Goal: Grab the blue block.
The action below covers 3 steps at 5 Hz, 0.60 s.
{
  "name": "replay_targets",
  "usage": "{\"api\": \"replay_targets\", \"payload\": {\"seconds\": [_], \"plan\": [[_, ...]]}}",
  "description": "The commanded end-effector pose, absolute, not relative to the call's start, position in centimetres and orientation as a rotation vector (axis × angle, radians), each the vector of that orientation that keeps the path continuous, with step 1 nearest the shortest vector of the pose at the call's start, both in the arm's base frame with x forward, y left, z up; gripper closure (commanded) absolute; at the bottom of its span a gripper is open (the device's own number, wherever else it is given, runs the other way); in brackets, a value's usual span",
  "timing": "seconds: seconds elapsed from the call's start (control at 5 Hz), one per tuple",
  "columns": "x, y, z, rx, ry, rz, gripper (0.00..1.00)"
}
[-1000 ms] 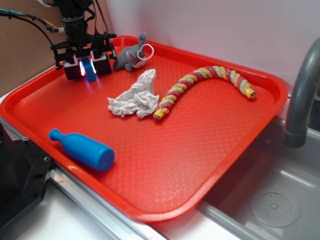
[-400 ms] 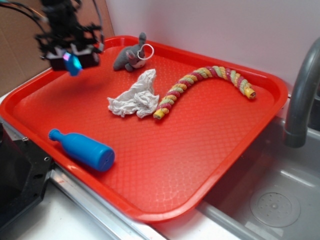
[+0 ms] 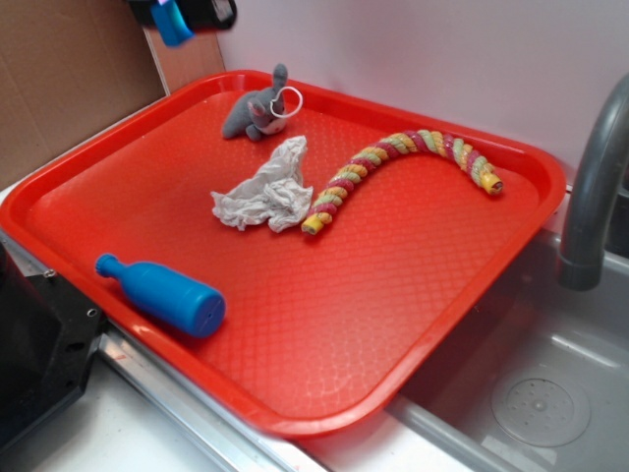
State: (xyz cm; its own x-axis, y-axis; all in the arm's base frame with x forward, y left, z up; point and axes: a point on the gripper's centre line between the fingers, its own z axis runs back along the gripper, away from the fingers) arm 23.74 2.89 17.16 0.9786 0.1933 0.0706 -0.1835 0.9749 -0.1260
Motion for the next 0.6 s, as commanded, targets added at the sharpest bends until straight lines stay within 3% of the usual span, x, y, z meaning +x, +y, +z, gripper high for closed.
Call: {"api": "replay_targets", "payload": {"seconds": [0.0,0.4], "plan": [[20.8,1.0,24.1,-0.145,-0.144,0.084,1.0],[17.2,-0.7,26.0,-0.144,-0.14,0.059,1.0]]}}
